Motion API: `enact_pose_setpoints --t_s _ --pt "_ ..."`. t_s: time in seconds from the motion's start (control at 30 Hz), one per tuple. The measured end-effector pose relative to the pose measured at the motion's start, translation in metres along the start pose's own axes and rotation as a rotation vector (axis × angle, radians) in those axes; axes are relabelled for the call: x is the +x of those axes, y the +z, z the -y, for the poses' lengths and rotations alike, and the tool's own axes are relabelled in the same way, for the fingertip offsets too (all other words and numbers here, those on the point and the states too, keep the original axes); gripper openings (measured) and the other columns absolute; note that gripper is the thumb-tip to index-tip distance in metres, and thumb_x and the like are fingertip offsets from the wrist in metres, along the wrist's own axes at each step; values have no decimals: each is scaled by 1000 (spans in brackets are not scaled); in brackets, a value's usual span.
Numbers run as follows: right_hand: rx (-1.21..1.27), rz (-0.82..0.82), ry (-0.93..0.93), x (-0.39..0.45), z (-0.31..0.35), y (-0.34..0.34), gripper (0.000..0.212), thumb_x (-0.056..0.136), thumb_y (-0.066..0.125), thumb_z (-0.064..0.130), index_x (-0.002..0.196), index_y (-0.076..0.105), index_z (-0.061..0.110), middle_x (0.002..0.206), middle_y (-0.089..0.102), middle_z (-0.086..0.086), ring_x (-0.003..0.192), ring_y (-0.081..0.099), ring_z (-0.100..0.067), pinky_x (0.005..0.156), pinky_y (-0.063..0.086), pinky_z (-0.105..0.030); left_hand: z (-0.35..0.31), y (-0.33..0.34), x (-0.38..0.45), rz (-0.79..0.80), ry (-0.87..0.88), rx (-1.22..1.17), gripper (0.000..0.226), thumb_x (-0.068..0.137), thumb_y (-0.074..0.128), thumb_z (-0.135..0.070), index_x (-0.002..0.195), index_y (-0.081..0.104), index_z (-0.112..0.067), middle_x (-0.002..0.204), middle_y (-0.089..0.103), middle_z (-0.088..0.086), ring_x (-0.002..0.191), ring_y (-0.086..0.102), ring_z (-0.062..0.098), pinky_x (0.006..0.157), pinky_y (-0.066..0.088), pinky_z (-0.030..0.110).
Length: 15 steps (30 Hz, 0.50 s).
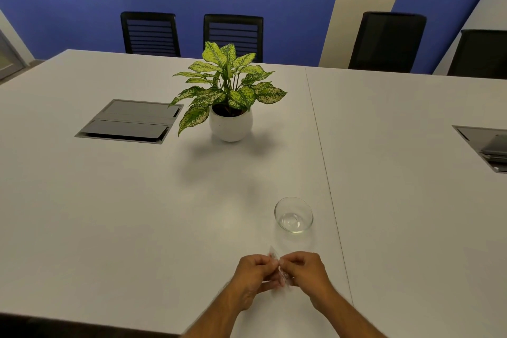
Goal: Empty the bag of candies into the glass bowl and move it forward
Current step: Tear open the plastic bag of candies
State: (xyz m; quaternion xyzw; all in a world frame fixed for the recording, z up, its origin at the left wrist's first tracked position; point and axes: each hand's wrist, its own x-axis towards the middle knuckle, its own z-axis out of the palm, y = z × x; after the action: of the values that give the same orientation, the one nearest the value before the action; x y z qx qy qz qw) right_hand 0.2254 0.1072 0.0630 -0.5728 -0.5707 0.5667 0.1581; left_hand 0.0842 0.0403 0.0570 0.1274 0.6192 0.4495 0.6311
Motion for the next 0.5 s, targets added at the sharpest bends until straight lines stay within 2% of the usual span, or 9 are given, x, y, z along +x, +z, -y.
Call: enact_pose_setpoints --t_s 0.1,0.23,0.33,0.4,0.5 --pt "-116 -1 -36 1 3 0 12 86 68 16 82 79 12 74 77 -5 65 72 -19 61 59 -25 -1 1 -1 -13 18 36 17 96 65 -12 93 77 -1 90 79 20 75 77 22 66 62 27" --pt "-225 -25 -74 2 6 -1 12 83 69 13 75 78 11 65 75 -3 54 68 -14 55 59 -23 -3 3 -3 -40 51 110 17 94 67 -13 85 78 -3 76 79 9 70 77 20 64 62 26" --pt "-313 -39 -137 2 7 0 12 82 69 14 73 78 14 64 75 -2 55 70 -17 58 61 -26 -4 6 -3 -104 106 205 19 91 68 -12 77 77 -5 65 77 5 60 75 17 59 61 24" --pt "-395 -56 -189 2 8 1 12 81 69 15 75 78 15 68 76 1 57 69 -13 63 60 -26 -6 7 -2 -145 138 285 22 90 69 -12 70 76 -7 62 75 4 57 74 15 59 64 27" --pt "-558 -78 -267 -1 10 5 15 84 64 19 80 79 18 76 77 4 62 65 -6 61 50 -12 -8 9 -1 -187 190 421 25 86 71 -10 61 71 -9 63 73 10 55 73 16 65 67 33"
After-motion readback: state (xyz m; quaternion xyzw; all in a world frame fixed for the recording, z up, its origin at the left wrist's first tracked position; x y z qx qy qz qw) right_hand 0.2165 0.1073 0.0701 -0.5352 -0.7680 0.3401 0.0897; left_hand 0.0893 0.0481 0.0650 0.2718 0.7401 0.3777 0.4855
